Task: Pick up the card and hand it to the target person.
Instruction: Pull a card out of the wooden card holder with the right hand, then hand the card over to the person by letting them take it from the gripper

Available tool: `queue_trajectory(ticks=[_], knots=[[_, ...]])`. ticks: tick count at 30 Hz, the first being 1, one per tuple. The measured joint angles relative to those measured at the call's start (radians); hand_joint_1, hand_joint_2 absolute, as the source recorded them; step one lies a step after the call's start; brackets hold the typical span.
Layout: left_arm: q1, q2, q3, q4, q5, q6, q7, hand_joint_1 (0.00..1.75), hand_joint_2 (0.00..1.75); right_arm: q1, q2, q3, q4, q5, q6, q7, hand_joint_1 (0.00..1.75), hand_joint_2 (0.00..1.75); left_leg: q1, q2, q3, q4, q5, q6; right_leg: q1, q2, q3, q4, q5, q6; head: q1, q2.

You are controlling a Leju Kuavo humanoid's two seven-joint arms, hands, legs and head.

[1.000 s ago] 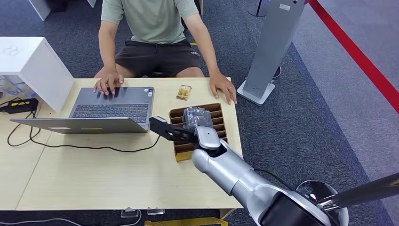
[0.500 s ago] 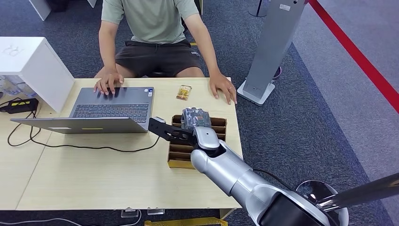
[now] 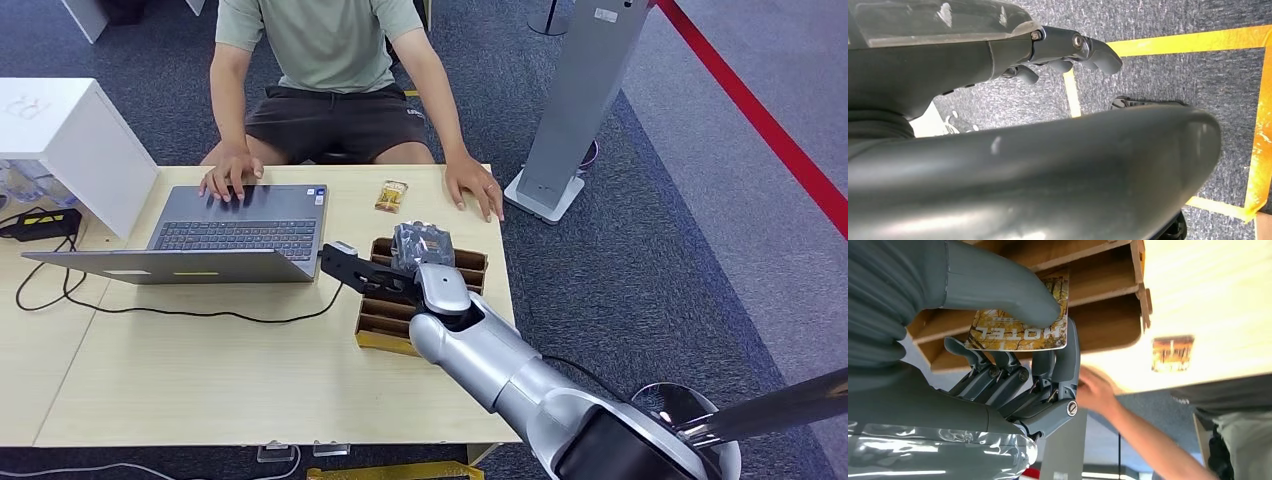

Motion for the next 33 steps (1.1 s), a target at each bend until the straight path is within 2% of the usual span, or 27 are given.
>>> queue_trajectory(ticks=[2, 6, 13, 21, 27, 32, 33], knots=[[0.0, 0.0, 0.0, 0.0, 0.0, 0.0, 0.0, 0.0, 0.0, -0.001, 0.0, 0.0, -0.001, 0.001, 0.0, 0.0, 1.75, 1.75, 0.0, 0.0, 0.0, 0.0, 0.0, 0.0, 0.0, 0.0, 0.0, 0.0, 0.0, 0.0, 0.0, 0.0], [0.003, 0.0, 0.0, 0.0, 0.001, 0.006, 0.007, 0.0, 0.0, -0.122, -0.047, -0.005, -0.138, 0.033, 0.058, 0.026, 1.75, 1.75, 0.0, 0.0, 0.0, 0.0, 0.0, 0.0, 0.0, 0.0, 0.0, 0.0, 0.0, -0.001, -0.002, 0.0], [0.004, 0.0, 0.0, 0.0, 0.002, 0.01, 0.007, 0.0, 0.0, -0.204, -0.069, -0.005, -0.145, 0.018, 0.024, -0.028, 1.75, 1.75, 0.0, 0.0, 0.0, 0.0, 0.0, 0.0, 0.0, 0.0, 0.0, 0.0, 0.0, -0.001, -0.001, 0.0], [0.003, 0.0, 0.001, 0.0, -0.001, 0.016, 0.002, 0.0, 0.0, -0.236, -0.064, -0.001, -0.018, -0.029, -0.068, -0.134, 1.75, 1.75, 0.0, 0.0, -0.001, 0.0, 0.0, 0.0, 0.0, 0.0, 0.0, 0.0, 0.0, -0.001, -0.001, 0.0], [0.003, 0.001, 0.001, 0.0, -0.01, 0.018, 0.004, 0.0, 0.0, -0.239, -0.055, 0.003, 0.1, -0.079, -0.11, -0.163, 1.75, 1.75, 0.0, 0.0, -0.001, 0.0, 0.0, 0.0, 0.0, 0.0, 0.0, 0.0, 0.0, -0.001, -0.001, 0.0], [0.003, 0.003, 0.001, 0.0, -0.01, 0.019, 0.012, 0.0, 0.0, -0.237, -0.047, 0.008, 0.169, -0.07, -0.146, -0.18, 1.75, 1.75, 0.0, 0.0, -0.001, 0.0, 0.0, 0.0, 0.0, 0.0, -0.001, 0.0, 0.0, -0.001, 0.0, 0.0], [0.003, 0.004, 0.001, 0.0, -0.01, 0.019, 0.012, 0.0, 0.0, -0.237, -0.045, 0.009, 0.18, -0.065, -0.153, -0.182, 1.31, 1.75, 0.0, 0.0, -0.001, 0.0, 0.0, 0.0, 0.0, 0.0, -0.001, 0.0, 0.0, -0.001, 0.0, 0.0]])
